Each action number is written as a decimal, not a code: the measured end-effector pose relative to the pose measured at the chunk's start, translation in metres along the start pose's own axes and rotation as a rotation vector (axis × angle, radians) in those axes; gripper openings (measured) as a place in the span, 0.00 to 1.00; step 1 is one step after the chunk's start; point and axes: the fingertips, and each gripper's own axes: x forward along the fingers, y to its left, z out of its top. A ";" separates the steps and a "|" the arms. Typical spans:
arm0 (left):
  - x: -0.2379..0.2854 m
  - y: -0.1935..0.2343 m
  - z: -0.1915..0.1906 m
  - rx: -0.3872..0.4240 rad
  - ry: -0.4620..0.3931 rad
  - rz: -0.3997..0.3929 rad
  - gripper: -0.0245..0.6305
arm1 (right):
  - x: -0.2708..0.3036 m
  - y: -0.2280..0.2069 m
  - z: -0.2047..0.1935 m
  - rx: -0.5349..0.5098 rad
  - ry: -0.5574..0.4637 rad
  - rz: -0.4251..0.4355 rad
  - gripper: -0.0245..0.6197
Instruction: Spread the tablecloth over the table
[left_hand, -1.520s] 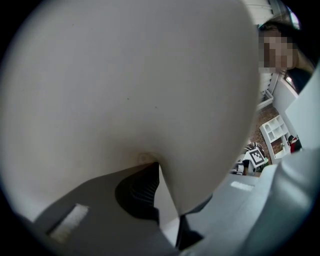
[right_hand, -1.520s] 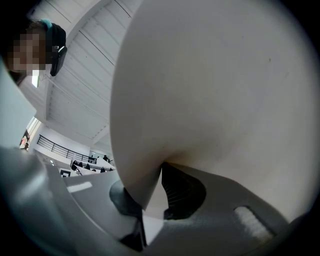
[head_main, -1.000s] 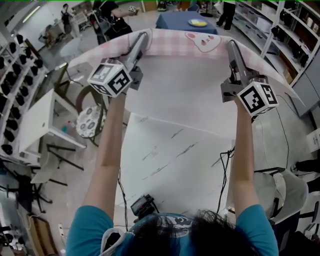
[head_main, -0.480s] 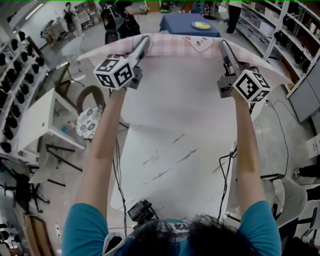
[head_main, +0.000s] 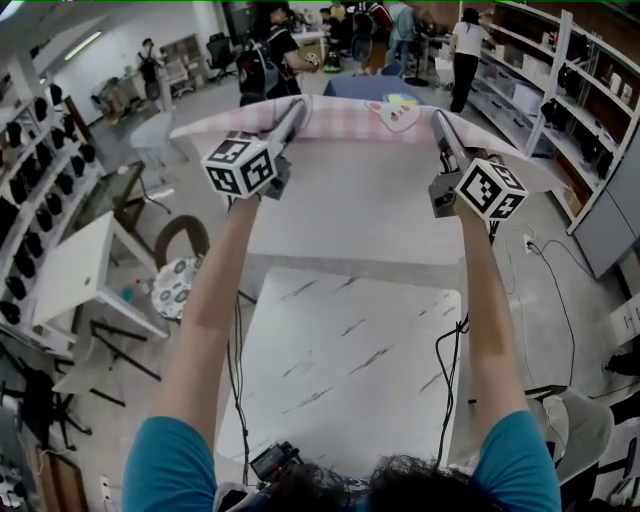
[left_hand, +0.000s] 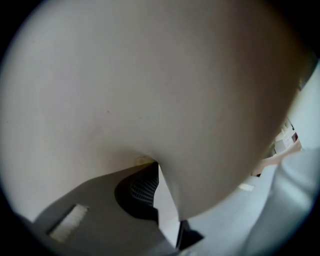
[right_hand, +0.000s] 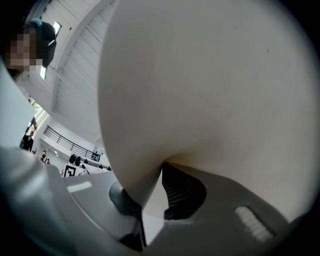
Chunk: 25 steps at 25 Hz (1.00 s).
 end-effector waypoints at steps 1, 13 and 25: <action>-0.004 -0.002 0.001 -0.022 -0.005 -0.002 0.14 | -0.003 0.003 0.001 0.006 0.006 -0.003 0.09; -0.113 -0.084 -0.077 -0.259 0.126 -0.004 0.15 | -0.131 0.057 -0.075 0.164 0.173 -0.107 0.09; -0.259 -0.167 -0.093 -0.456 0.200 -0.014 0.15 | -0.263 0.167 -0.114 0.315 0.249 -0.229 0.09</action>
